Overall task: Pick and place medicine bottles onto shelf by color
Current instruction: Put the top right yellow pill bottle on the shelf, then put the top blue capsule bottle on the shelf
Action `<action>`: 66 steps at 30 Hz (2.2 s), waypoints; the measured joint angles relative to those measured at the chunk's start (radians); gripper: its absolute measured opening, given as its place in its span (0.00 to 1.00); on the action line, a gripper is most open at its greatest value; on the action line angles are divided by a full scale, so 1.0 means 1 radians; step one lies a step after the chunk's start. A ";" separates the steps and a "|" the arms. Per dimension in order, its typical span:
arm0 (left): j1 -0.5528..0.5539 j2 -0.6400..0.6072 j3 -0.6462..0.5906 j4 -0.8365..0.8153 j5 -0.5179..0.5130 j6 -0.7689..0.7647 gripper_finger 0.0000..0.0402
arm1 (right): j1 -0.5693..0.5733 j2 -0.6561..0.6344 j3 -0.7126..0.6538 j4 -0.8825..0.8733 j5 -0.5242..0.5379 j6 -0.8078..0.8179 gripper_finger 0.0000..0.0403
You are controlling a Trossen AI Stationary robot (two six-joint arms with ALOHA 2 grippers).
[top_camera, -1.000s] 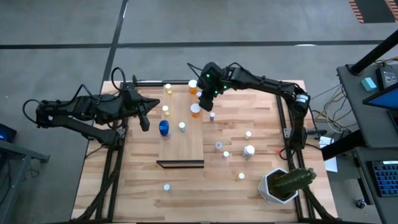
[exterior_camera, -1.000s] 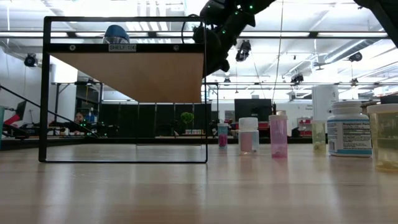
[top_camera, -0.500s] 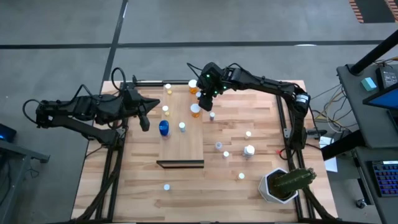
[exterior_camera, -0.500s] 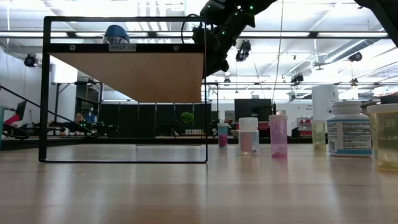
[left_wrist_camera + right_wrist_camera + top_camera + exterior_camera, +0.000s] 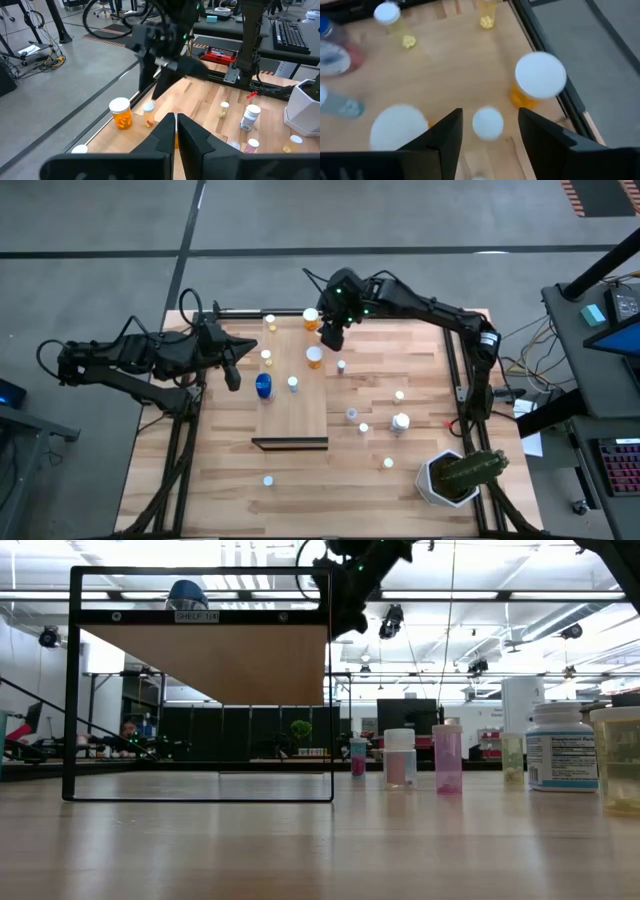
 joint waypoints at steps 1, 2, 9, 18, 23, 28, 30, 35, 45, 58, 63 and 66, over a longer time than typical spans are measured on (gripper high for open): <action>0.000 0.000 0.000 0.000 0.000 0.000 0.00 | 0.000 0.000 0.018 -0.040 0.000 -0.019 0.43; 0.000 0.000 0.000 0.000 0.000 0.000 0.00 | 0.000 -0.001 0.031 -0.075 0.000 -0.038 0.41; 0.000 0.000 0.000 -0.002 0.000 0.003 0.00 | -0.014 -0.002 -0.024 -0.125 0.004 -0.097 0.12; 0.000 0.000 0.000 -0.001 0.000 0.017 0.00 | -0.013 0.002 -0.196 0.095 0.026 -0.057 0.03; 0.000 0.000 0.000 -0.001 0.000 0.018 0.00 | -0.014 0.002 -0.210 0.150 0.027 -0.038 0.03; 0.000 0.000 0.000 0.000 0.000 0.018 0.00 | -0.013 0.002 -0.220 0.149 0.027 -0.023 0.03; 0.000 0.000 0.000 0.000 0.000 0.018 0.00 | -0.014 0.002 -0.228 0.149 0.027 -0.020 0.03; 0.000 0.000 0.000 0.000 0.000 0.018 0.00 | -0.010 0.002 -0.263 0.192 0.026 -0.002 0.03; 0.000 0.000 0.000 0.000 0.000 0.018 0.00 | -0.005 0.002 -0.273 0.250 0.027 0.015 0.03; 0.000 0.000 0.000 0.000 0.000 0.018 0.00 | 0.016 -0.110 -0.308 0.163 0.029 0.049 0.03; 0.000 0.000 0.000 0.000 0.000 0.017 0.00 | 0.041 -0.213 -0.455 0.254 0.057 0.062 0.03; 0.000 0.000 0.000 0.000 0.000 0.017 0.00 | 0.062 -0.290 -0.579 0.356 0.104 0.067 0.02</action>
